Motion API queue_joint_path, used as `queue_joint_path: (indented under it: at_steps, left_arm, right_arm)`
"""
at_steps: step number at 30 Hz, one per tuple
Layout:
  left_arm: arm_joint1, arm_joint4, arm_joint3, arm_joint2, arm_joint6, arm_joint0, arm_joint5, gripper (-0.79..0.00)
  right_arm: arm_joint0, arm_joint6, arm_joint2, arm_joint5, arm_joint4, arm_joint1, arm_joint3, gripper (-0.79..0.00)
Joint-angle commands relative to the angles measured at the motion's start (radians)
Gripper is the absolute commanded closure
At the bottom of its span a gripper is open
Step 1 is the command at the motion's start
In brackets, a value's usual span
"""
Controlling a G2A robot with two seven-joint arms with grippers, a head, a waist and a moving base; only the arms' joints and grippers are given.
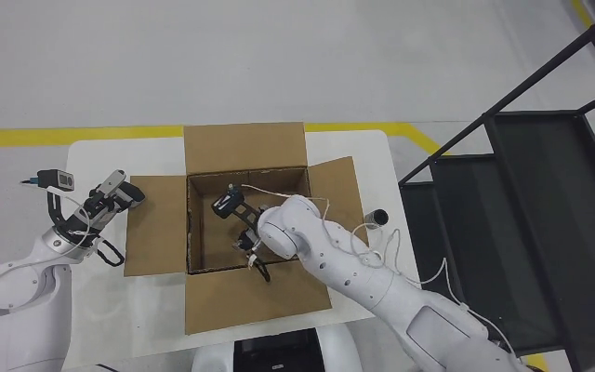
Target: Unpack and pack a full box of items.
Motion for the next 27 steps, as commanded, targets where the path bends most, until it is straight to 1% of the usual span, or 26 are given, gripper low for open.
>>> queue_joint_path:
  at_steps: [1, 5, 6, 7, 8, 10, 11, 12, 13, 16, 20, 21, 23, 27]
  left_arm:
    - [0.000, 0.000, 0.000, 0.000, 0.000, 0.000, 0.000, -0.785]
    - [0.000, 0.000, 0.000, 0.000, 0.000, 0.000, 0.000, -0.785]
    - [0.000, 0.000, 0.000, 0.000, 0.000, 0.000, 0.000, -0.785]
    - [0.000, 0.000, 0.000, 0.000, 0.000, 0.000, 0.000, -0.785]
    - [0.000, 0.000, 0.000, 0.000, 0.000, 0.000, 0.000, -0.785]
    - [0.000, 0.000, 0.000, 0.000, 0.000, 0.000, 0.000, -0.785]
    - [0.000, 0.000, 0.000, 0.000, 0.000, 0.000, 0.000, -0.785]
    - [0.000, 0.000, 0.000, 0.000, 0.000, 0.000, 0.000, -0.785]
    - [0.000, 0.000, 0.000, 0.000, 0.000, 0.000, 0.000, -0.785]
    - [0.000, 0.000, 0.000, 0.000, 0.000, 0.000, 0.000, -0.785]
    - [0.000, 0.000, 0.000, 0.000, 0.000, 0.000, 0.000, -0.785]
    - [0.000, 0.000, 0.000, 0.000, 0.000, 0.000, 0.000, -0.785]
    - [0.000, 0.000, 0.000, 0.000, 0.000, 0.000, 0.000, -0.785]
    - [0.000, 0.000, 0.000, 0.000, 0.000, 0.000, 0.000, -0.785]
  right_arm:
    - [0.031, 0.000, -0.019, -0.012, 0.003, -0.011, 0.062, -0.785]
    - [0.070, -0.017, -0.061, -0.035, 0.007, -0.034, 0.151, -0.785]
    - [0.076, -0.024, -0.070, -0.034, 0.009, -0.040, 0.169, -0.745]
    - [0.082, -0.030, -0.078, -0.035, 0.015, -0.045, 0.186, -0.671]
    - [0.089, -0.034, -0.085, -0.035, 0.014, -0.051, 0.203, -0.628]
    - [0.100, -0.037, -0.099, -0.041, 0.022, -0.061, 0.229, -0.493]
    - [0.106, -0.036, -0.106, -0.045, 0.021, -0.066, 0.241, -0.446]
    - [0.111, -0.032, -0.114, -0.051, 0.020, -0.070, 0.250, -0.440]
    - [0.114, -0.029, -0.120, -0.056, 0.022, -0.074, 0.260, -0.406]
    - [0.123, -0.022, -0.136, -0.063, 0.017, -0.085, 0.288, -0.363]
    - [0.137, -0.013, -0.145, -0.072, 0.019, -0.097, 0.320, -0.320]
    - [0.139, -0.014, -0.145, -0.074, 0.023, -0.100, 0.327, -0.320]
    - [0.144, -0.012, -0.149, -0.084, 0.023, -0.105, 0.341, -0.289]
    - [0.148, -0.014, -0.151, -0.091, 0.034, -0.114, 0.368, -0.283]
